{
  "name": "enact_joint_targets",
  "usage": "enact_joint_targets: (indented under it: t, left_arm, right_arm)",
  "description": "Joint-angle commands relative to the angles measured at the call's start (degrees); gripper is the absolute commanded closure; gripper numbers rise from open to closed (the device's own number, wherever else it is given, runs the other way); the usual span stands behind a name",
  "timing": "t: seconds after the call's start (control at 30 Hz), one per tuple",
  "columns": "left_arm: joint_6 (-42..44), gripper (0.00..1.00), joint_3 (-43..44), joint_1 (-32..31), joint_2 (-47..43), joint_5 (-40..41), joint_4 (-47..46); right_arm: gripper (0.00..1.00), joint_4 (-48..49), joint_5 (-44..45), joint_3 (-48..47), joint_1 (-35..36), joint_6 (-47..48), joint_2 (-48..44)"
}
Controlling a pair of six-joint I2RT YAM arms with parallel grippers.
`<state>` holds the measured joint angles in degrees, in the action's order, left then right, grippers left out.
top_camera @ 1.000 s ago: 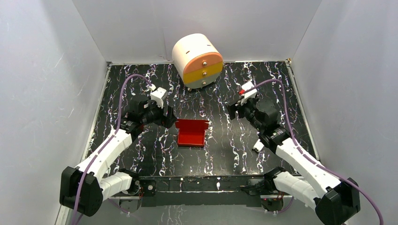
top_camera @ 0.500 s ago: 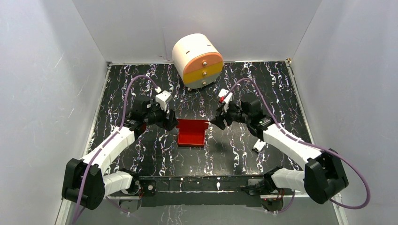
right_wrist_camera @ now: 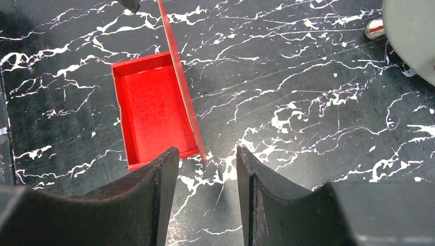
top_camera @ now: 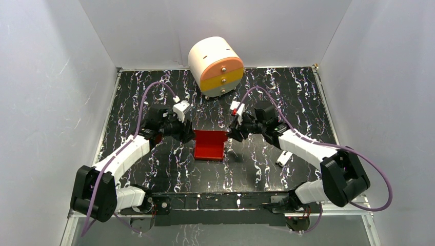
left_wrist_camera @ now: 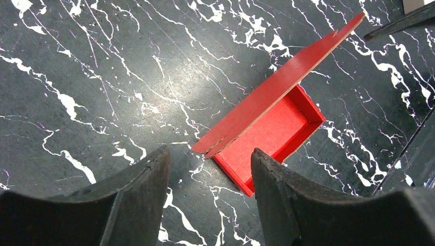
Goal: Fold the paper box
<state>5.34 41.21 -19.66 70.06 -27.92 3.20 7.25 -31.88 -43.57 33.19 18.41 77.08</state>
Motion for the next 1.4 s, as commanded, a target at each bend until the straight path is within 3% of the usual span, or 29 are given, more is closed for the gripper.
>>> enact_joint_targets:
  t: [0.0,0.57,0.97,1.37]
  left_arm:
    - [1.2,0.45,2.5,0.2,0.4,-2.6,0.0]
    - [1.3,0.54,2.6,0.2,0.5,-4.0,0.2]
    - [0.7,0.59,3.2,0.2,-0.7,-4.2,0.5]
    - [8.1,0.61,5.4,0.2,-0.7,2.1,4.5]
  right_arm:
    - [0.49,3.4,-2.4,-3.1,0.6,2.4,1.3]
    - [0.67,3.9,-3.7,-4.7,1.4,5.3,4.4]
    - [0.91,-0.5,-4.4,-6.8,1.4,8.8,5.0]
    - [0.95,-6.6,-6.2,-11.1,1.3,14.1,6.8]
